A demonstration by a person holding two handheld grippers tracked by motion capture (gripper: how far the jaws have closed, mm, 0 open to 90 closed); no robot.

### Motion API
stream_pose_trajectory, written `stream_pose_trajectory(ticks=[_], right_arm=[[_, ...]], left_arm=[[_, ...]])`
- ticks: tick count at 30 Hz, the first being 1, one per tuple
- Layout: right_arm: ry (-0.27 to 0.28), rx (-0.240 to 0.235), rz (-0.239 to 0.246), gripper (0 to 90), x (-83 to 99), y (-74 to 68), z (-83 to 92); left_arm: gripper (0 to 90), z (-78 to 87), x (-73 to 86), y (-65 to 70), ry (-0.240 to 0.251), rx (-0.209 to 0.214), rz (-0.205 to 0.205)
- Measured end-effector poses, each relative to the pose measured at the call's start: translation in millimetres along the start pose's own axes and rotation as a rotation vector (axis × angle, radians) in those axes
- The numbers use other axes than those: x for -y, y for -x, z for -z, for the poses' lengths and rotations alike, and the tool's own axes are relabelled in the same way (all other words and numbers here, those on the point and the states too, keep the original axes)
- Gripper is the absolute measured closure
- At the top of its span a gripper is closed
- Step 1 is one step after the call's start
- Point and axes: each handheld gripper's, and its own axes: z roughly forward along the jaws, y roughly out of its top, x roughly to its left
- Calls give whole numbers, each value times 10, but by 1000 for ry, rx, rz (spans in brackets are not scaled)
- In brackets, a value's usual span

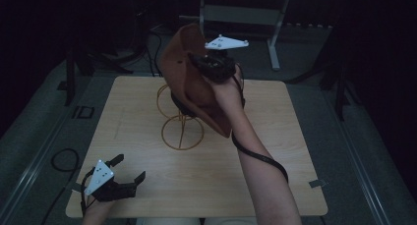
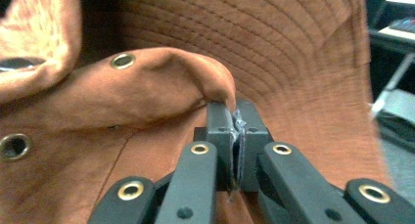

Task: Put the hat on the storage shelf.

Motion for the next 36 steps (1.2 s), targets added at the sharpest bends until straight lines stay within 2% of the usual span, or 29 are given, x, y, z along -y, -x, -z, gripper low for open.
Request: stream_pose_trajectory(ticks=[2,8,12,17,21,27,32,33,34,35,36], right_arm=[[-9,-27,-17,874,22,-46,-84],[-57,-83,-16,865,105,-201,-299],[-98,-92,-2,853,185,-265,-418],[-115,-106,-14,830,241,-280,-499],[-126,-144,-35,724,249,-270,-522],[-116,-153,-46,664,249,-260,-470],[-125,-140,-35,592,233,-259,-439],[-127,-147,-39,496,233,-258,-442],[-121,-176,-55,418,232,-256,-448],[-129,-183,-62,426,230,-260,-452],[-130,-171,-51,439,227,-273,-447]], left_arm=[[37,0,5,-1,0,0,2],[37,-12,12,12,-3,12,0],[37,-15,17,17,-6,18,-2],[37,-18,24,11,-6,23,9],[37,-28,38,15,-12,27,10],[37,-32,48,16,-15,30,11],[37,-39,50,29,-17,35,13],[37,-42,51,32,-18,32,10],[37,-41,50,33,-19,31,5],[37,-40,50,34,-17,32,7],[37,-38,49,33,-14,30,8]])
